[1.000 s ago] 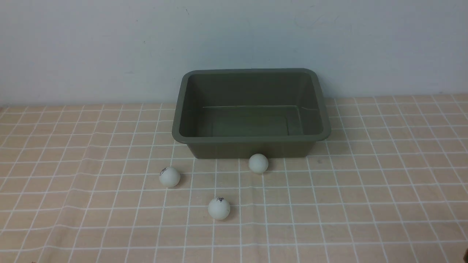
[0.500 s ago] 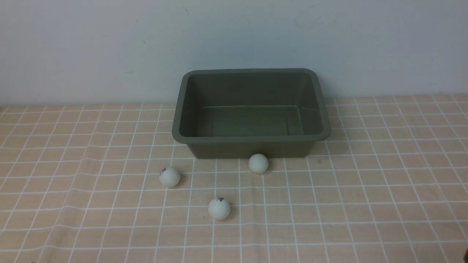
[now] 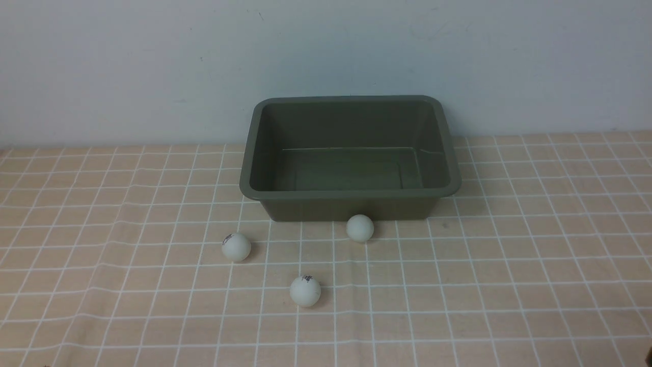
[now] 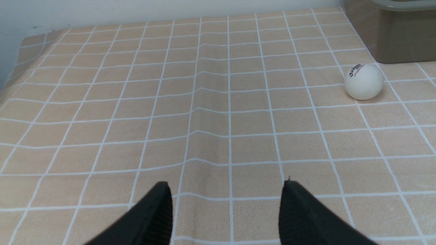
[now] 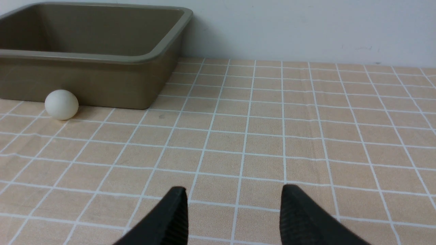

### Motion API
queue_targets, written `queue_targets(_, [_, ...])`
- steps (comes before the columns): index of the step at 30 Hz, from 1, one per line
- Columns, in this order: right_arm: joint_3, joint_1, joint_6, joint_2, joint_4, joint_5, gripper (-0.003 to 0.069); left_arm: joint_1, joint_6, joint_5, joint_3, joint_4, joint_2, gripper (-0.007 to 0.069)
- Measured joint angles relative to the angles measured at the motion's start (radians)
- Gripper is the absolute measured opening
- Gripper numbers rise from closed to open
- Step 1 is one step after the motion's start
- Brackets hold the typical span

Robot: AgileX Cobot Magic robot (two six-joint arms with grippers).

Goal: Put the table tennis balls into the box on the light coffee tablecloth.
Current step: 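Reach for and grasp a ping pong ball on the table beside the basket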

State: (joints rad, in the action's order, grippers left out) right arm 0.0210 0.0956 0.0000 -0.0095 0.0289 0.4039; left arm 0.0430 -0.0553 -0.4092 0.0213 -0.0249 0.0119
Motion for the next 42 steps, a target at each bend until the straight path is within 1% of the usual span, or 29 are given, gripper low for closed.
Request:
queue_targets(14, [0.001, 0.0, 0.0, 0.0, 0.0, -0.01, 0.0347, 0.0, 0.0, 0.0, 0.0, 0.0, 0.0, 0.0351])
queue_targets(16, [0.003, 0.0, 0.007, 0.0, 0.021, -0.039, 0.0347, 0.0, 0.0, 0.0, 0.0, 0.0, 0.0, 0.0351])
queue_targets(19, [0.001, 0.0, 0.018, 0.0, 0.084, -0.072, 0.0347, 0.0, 0.0, 0.0, 0.0, 0.0, 0.0, 0.0351])
queue_targets(22, [-0.088, 0.0, 0.024, 0.0, 0.155, -0.043, 0.0347, 0.0, 0.0, 0.0, 0.0, 0.0, 0.0, 0.0351])
queue_targets(24, [-0.175, 0.0, 0.019, 0.0, 0.166, -0.004, 0.0347, 0.0, 0.0, 0.0, 0.0, 0.0, 0.0, 0.0351])
queue_targets(25, [-0.184, 0.0, 0.018, 0.0, 0.166, -0.004, 0.0347, 0.0, 0.0, 0.0, 0.0, 0.0, 0.0, 0.0351])
queue_targets(28, [-0.318, 0.0, -0.026, 0.0, 0.172, 0.109, 0.0347, 0.0, 0.0, 0.0, 0.0, 0.0, 0.0, 0.0351])
queue_targets(31, [-0.403, 0.0, -0.045, 0.0, 0.182, 0.16, 0.0347, 0.0, 0.0, 0.0, 0.0, 0.0, 0.0, 0.0351])
queue_targets(33, [-0.436, 0.0, -0.05, 0.0, 0.2, 0.158, 0.0347, 0.0, 0.0, 0.0, 0.0, 0.0, 0.0, 0.0351])
queue_targets(39, [-0.44, 0.0, -0.05, 0.0, 0.265, 0.127, 0.0347, 0.0, 0.0, 0.0, 0.0, 0.0, 0.0, 0.0351])
queue_targets(42, [-0.44, 0.0, -0.047, 0.0, 0.272, 0.126, 0.0347, 0.0, 0.0, 0.0, 0.0, 0.0, 0.0, 0.0351])
